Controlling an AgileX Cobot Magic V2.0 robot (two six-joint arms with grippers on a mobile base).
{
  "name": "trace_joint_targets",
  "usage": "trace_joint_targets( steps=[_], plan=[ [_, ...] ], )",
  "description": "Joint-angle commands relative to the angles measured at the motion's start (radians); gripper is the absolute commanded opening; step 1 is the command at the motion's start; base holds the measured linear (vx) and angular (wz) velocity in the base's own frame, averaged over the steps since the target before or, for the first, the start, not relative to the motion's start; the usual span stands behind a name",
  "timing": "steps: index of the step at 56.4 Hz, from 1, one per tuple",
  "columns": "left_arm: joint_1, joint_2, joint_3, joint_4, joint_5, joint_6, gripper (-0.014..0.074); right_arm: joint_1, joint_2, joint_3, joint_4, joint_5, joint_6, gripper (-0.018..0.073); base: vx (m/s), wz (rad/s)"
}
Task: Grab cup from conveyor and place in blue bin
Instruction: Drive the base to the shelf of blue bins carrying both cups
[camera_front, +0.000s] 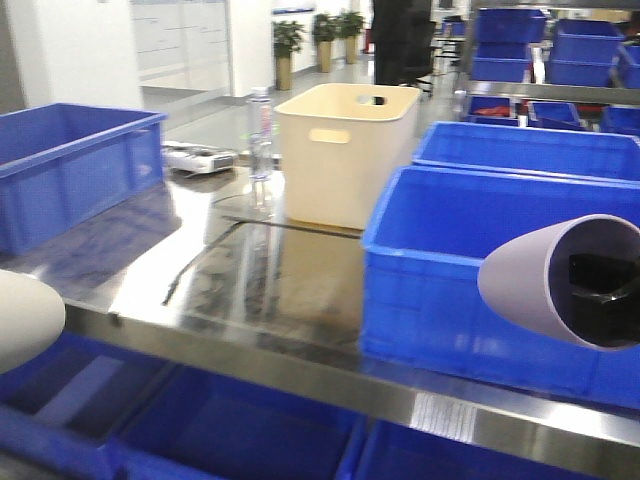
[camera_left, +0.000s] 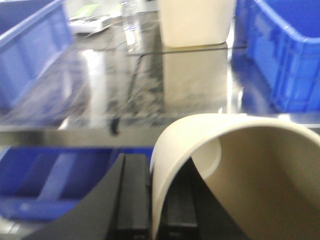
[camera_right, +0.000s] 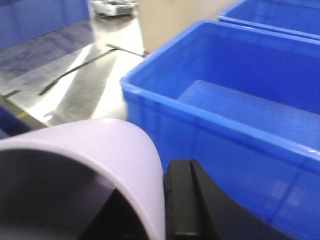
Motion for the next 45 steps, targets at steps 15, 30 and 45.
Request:
trace_joint_targets(
  steps=[15, 30, 45],
  plan=[
    [-0.008, -0.006, -0.028, -0.018, -0.096, -0.002, -0.0007, -0.002, -0.014, -0.028, -0.010, -0.092, 0.001, -0.0009, 0.25, -0.42],
    [-0.008, -0.006, -0.028, -0.018, -0.096, -0.002, -0.0007, -0.002, -0.014, -0.028, -0.010, -0.090, 0.001, -0.0009, 0.21, -0.32],
    [-0.008, -0.006, -0.028, -0.018, -0.096, -0.002, -0.0007, -0.002, -0.014, -0.028, -0.010, -0.090, 0.001, -0.0009, 0.19, -0.20]
  ],
)
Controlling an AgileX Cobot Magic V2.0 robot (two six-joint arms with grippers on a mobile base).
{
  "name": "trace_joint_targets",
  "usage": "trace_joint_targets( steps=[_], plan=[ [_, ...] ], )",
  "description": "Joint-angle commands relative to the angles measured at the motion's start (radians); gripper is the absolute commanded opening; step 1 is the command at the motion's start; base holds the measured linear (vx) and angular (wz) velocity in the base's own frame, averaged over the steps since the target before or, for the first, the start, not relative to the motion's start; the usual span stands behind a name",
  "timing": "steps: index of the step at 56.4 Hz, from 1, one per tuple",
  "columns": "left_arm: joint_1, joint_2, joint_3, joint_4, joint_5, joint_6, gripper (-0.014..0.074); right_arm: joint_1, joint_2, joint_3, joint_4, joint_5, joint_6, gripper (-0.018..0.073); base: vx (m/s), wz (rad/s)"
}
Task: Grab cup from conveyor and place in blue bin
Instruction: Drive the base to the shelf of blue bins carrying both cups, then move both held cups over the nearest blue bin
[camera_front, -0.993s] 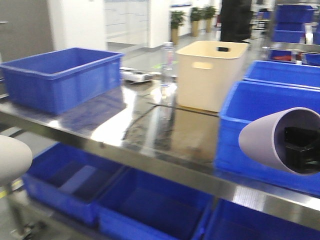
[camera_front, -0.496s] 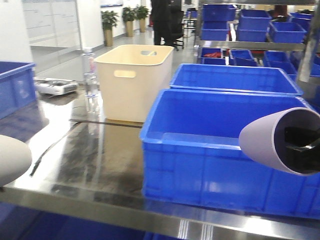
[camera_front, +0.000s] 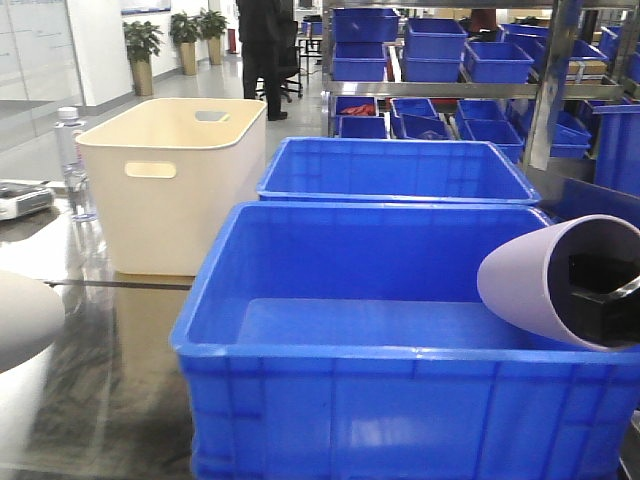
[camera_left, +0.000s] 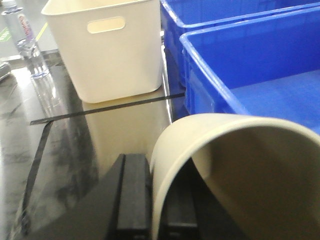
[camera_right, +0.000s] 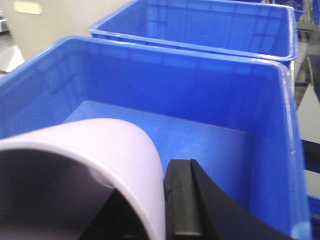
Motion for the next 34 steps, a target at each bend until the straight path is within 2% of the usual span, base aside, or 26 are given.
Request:
trace_joint_targets(
  steps=[1, 34],
  plan=[
    [-0.008, -0.006, -0.028, -0.018, -0.096, -0.002, -0.0007, -0.002, -0.014, -0.028, -0.010, -0.090, 0.001, -0.0009, 0.18, -0.18],
    [-0.008, -0.006, -0.028, -0.018, -0.096, -0.002, -0.0007, -0.002, -0.014, -0.028, -0.010, -0.090, 0.001, -0.0009, 0.14, -0.11]
  ],
)
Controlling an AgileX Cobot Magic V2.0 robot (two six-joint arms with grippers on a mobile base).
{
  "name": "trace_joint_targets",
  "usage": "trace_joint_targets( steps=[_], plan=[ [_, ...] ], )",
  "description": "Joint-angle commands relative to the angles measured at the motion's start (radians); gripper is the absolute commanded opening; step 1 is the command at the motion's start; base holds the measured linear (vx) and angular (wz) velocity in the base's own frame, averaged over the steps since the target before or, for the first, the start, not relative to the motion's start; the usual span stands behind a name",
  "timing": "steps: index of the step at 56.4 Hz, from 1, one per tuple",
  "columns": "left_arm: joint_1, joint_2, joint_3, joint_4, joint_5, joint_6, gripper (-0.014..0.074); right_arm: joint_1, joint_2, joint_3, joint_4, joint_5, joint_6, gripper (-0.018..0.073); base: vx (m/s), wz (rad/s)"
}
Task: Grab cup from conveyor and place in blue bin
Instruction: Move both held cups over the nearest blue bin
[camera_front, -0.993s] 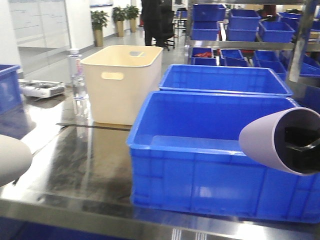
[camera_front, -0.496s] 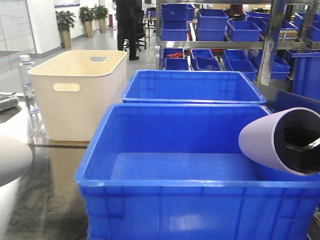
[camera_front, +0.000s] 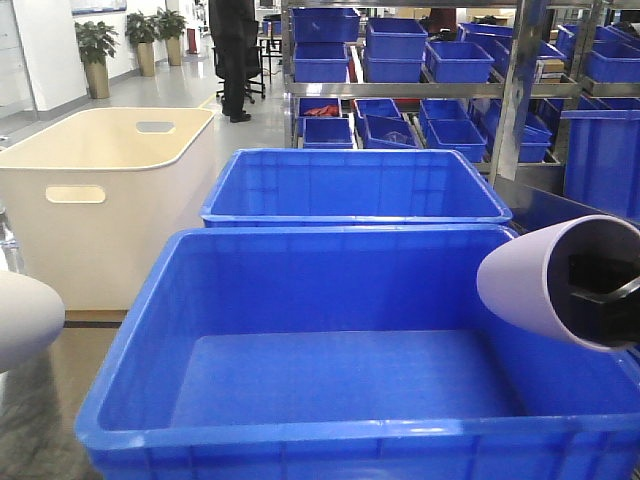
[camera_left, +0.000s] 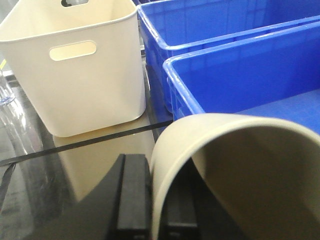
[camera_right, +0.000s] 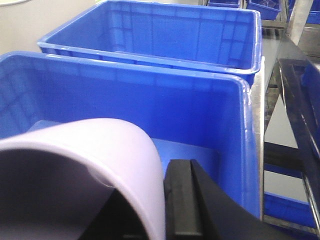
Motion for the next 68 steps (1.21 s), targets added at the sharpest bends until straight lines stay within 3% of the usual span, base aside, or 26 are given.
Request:
trace_joint_targets(
  steps=[1, 68],
  plan=[
    [-0.008, -0.006, -0.028, -0.018, -0.096, -0.002, -0.0007, -0.002, -0.014, -0.028, -0.010, -0.091, 0.001, -0.0009, 0.09, -0.07],
    [-0.008, -0.006, -0.028, -0.018, -0.101, -0.002, -0.0007, -0.002, -0.014, -0.028, 0.001, -0.097, 0.001, -0.0009, 0.02, -0.02]
  ],
)
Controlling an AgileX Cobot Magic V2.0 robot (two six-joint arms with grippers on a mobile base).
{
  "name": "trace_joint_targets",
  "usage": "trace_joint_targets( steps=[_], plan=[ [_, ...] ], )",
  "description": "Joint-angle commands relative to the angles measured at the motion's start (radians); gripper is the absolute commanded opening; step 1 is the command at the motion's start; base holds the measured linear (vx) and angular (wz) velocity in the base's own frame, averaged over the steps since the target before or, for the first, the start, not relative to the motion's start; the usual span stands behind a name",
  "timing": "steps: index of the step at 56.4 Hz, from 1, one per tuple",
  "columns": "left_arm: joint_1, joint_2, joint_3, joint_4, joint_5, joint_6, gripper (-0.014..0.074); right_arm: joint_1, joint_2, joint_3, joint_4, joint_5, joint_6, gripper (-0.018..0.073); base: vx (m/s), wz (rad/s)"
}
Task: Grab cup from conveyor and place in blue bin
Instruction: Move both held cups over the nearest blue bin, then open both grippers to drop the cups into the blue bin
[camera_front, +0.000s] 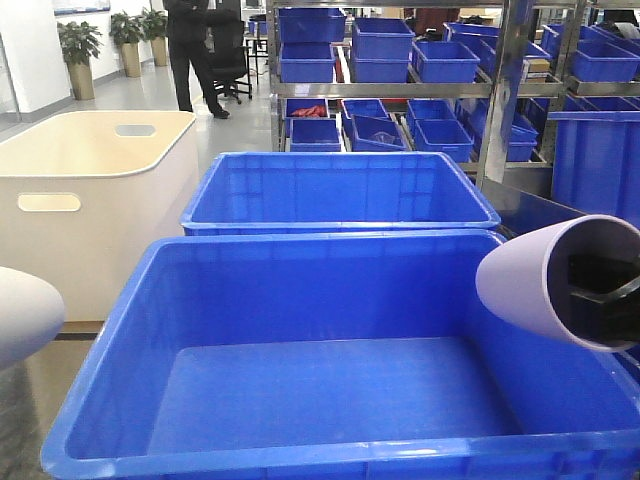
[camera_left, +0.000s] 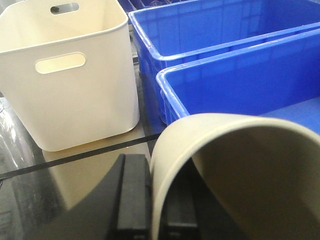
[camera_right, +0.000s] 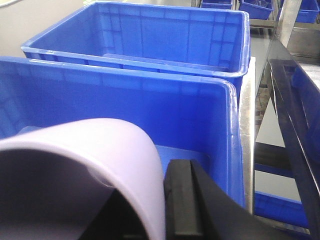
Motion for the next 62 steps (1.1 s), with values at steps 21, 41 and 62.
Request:
trace_joint_targets(
  steps=[21, 41, 62],
  plan=[
    [-0.033, 0.073, -0.036, -0.205, -0.302, 0.127, -0.0007, -0.001, 0.043, -0.028, -0.001, -0.112, -0.003, -0.0009, 0.00, 0.00],
    [-0.255, 0.264, -0.036, -0.604, -0.357, 0.542, -0.0007, -0.001, 0.130, -0.028, 0.062, -0.214, -0.003, -0.0008, 0.00, 0.00],
    [-0.322, 0.398, -0.035, -0.646, -0.410, 0.547, 0.0099, -0.001, 0.201, -0.028, 0.062, -0.166, -0.003, 0.0071, 0.00, 0.00]
  ],
)
